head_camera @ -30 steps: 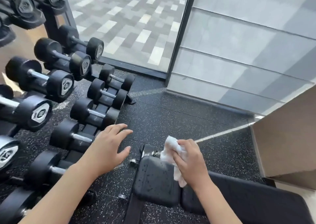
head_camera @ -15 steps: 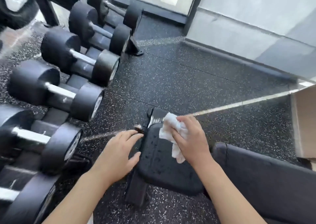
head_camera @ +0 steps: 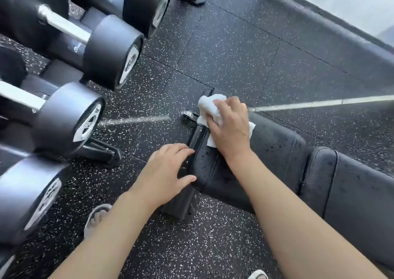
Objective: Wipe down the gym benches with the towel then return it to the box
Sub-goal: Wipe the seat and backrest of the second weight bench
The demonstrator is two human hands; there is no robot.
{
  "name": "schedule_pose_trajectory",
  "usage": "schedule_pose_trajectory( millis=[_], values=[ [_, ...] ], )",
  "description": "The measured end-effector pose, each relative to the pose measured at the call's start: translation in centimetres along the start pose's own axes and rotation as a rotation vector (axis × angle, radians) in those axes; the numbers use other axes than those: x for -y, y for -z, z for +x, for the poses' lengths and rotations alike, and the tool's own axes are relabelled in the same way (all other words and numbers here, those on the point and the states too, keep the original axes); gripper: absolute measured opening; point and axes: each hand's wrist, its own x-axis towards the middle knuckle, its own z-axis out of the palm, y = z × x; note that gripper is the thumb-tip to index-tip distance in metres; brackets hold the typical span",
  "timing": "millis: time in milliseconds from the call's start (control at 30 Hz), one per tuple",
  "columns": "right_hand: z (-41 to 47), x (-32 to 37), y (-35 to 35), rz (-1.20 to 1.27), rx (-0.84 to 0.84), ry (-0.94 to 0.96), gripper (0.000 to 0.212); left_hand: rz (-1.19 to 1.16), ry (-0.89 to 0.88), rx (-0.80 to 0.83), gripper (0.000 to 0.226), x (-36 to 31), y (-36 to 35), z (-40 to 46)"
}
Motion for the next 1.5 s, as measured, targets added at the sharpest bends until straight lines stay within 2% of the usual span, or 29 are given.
schedule_pose_trajectory(
  millis=[133, 233, 300, 400, 467, 567, 633, 767, 967, 1167, 1233, 1367, 1500],
  values=[
    [-7.4, 1.9, -1.2, 0.014, 0.022, 0.153, 0.027, -0.055, 0.034, -0.024, 0.058, 0.9, -1.0, -1.4],
    [-12.1, 1.3, -0.6, 0.052, 0.087, 0.26, 0.027, -0.055, 0.04, 0.003, 0.028, 1.2, -1.0, -2.3],
    [-12.3, 0.7, 0.0, 0.066, 0.117, 0.378, 0.025, -0.048, 0.034, 0.015, 0.016, 1.2, -0.7, -2.5],
    [-8.2, -0.6, 0.5, 0.017, 0.121, 0.541, 0.034, -0.066, 0.016, -0.019, 0.015, 0.8, -0.2, -2.1],
    [-2.9, -2.6, 0.4, -0.047, 0.042, 0.41, 0.033, -0.079, 0.009, -0.081, 0.021, 0.4, -0.1, -1.6],
    [4.8, -5.4, 0.7, -0.133, -0.096, 0.09, 0.025, -0.086, -0.007, -0.138, 0.027, -0.3, 0.0, -0.4],
    [6.1, -5.4, 0.3, -0.123, -0.136, 0.01, 0.024, -0.088, -0.016, -0.149, 0.028, -0.6, 0.1, 0.4],
    [-0.9, -4.0, 0.0, -0.022, -0.176, 0.096, 0.029, -0.069, -0.011, -0.207, 0.032, -1.5, 0.6, 1.7],
    [-14.2, -4.4, 0.4, 0.077, -0.063, 0.262, 0.029, -0.111, -0.058, -0.326, 0.05, -4.4, 0.6, 3.5],
    [-12.7, -7.6, 2.3, 0.054, 0.01, 0.44, 0.032, -0.044, -0.107, -0.338, 0.042, -7.4, -2.5, 8.2],
    [-9.9, -9.6, 2.9, 0.045, -0.058, 0.334, 0.033, -0.098, -0.055, -0.379, 0.042, -7.6, -4.1, 8.5],
    [-2.1, -12.6, 4.2, -0.024, -0.233, -0.075, 0.026, -0.059, 0.013, -0.439, 0.048, -7.6, -5.4, 8.3],
    [1.6, -11.0, 3.2, -0.05, -0.212, -0.104, 0.029, 0.009, 0.021, -0.436, 0.049, -7.8, -5.2, 8.7]
  ],
)
